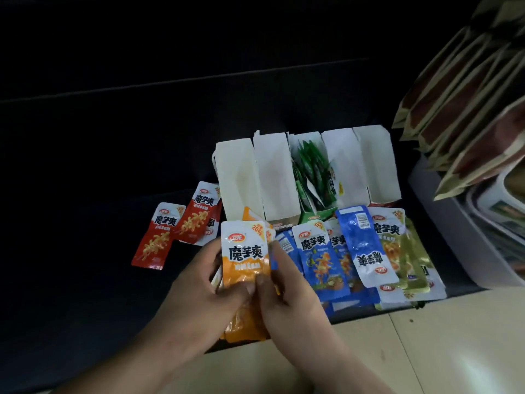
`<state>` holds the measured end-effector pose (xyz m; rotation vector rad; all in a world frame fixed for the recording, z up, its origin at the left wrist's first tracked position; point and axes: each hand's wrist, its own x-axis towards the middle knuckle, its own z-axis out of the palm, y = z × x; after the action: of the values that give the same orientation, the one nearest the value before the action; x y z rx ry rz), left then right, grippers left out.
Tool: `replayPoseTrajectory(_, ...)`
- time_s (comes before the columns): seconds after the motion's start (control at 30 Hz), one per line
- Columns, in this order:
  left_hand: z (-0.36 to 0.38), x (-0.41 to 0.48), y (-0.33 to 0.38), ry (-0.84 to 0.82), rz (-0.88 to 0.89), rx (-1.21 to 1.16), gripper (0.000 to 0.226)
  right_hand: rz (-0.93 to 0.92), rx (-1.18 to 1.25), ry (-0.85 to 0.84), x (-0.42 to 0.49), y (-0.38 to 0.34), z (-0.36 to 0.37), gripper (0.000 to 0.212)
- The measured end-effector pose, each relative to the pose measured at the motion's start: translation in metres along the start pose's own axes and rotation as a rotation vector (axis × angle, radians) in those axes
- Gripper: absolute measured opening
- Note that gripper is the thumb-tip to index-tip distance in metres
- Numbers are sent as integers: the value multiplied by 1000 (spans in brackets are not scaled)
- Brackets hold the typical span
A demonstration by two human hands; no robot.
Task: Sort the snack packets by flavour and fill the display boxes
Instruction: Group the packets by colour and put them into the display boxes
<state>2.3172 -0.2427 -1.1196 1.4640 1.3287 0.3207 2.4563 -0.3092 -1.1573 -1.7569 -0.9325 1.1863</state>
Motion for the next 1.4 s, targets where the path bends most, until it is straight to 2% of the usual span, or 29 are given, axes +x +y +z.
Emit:
replayPoseTrajectory(0.17, 12, 9, 9, -70, 26, 30, 52, 27, 117, 68, -2, 7, -17, 64)
replayPoseTrajectory(0.33, 25, 16, 13, -107, -11, 33, 55, 44, 99, 98, -3, 8, -23, 63)
replayPoseTrajectory(0.53, 40, 21, 38, -84, -13, 15, 39, 81, 109, 141, 5, 2, -48, 58)
replayPoseTrajectory(0.83, 68, 31, 65, -121, -34, -98, 56, 36, 316, 261, 3, 7, -84, 50)
replayPoseTrajectory(0.93, 69, 25, 55, -67, -30, -120, 52, 29, 249, 213, 2, 13, -76, 41)
replayPoseTrajectory(1.1, 39, 20, 29, 62, -125, -147, 51, 62, 186, 53, 10, 18, -51, 30)
replayPoseTrajectory(1.23, 16, 25, 11, 161, -141, -175, 58, 16, 37, 33, 17, 26, -34, 29)
replayPoseTrajectory(1.4, 1, 38, -13, 174, -87, -175, 63, -55, -259, 98, 38, 27, -29, 38)
